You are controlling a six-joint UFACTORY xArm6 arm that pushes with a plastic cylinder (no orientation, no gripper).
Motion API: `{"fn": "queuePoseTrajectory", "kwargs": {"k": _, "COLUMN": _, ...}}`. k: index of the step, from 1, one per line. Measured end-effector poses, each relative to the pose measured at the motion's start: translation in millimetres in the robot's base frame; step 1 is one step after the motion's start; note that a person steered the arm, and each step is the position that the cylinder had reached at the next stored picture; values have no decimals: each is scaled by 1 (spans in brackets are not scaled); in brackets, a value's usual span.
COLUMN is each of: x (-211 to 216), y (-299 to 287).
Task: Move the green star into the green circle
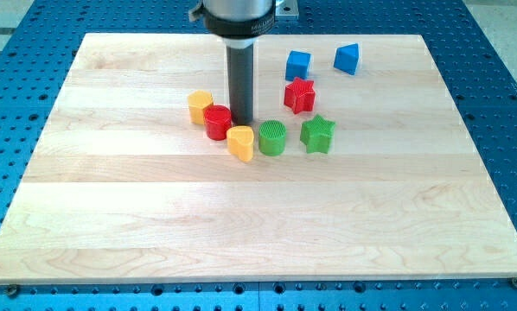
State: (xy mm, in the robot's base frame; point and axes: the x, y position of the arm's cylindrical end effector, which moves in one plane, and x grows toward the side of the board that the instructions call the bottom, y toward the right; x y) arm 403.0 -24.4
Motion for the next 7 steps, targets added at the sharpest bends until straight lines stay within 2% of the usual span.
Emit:
{"fn": "queuePoseTrajectory", "kwargs": {"k": 1, "x": 2, "y": -7}}
{"fn": "queuePoseTrajectory", "kwargs": {"k": 2, "x": -15, "y": -19}}
{"fn": "queuePoseTrajectory", "kwargs": {"k": 3, "x": 0, "y": -25}}
{"fn": "queuePoseTrajectory", "kwargs": {"k": 4, "x": -7, "y": -15}}
{"fn": "queuePoseTrajectory", "kwargs": {"k": 5, "x": -46, "y": -2}}
{"fn": "queuePoseTrajectory", "kwargs": {"k": 6, "x": -103, "y": -22}}
{"fn": "queuePoseTrajectory", "kwargs": {"k": 7, "x": -100, "y": -108}}
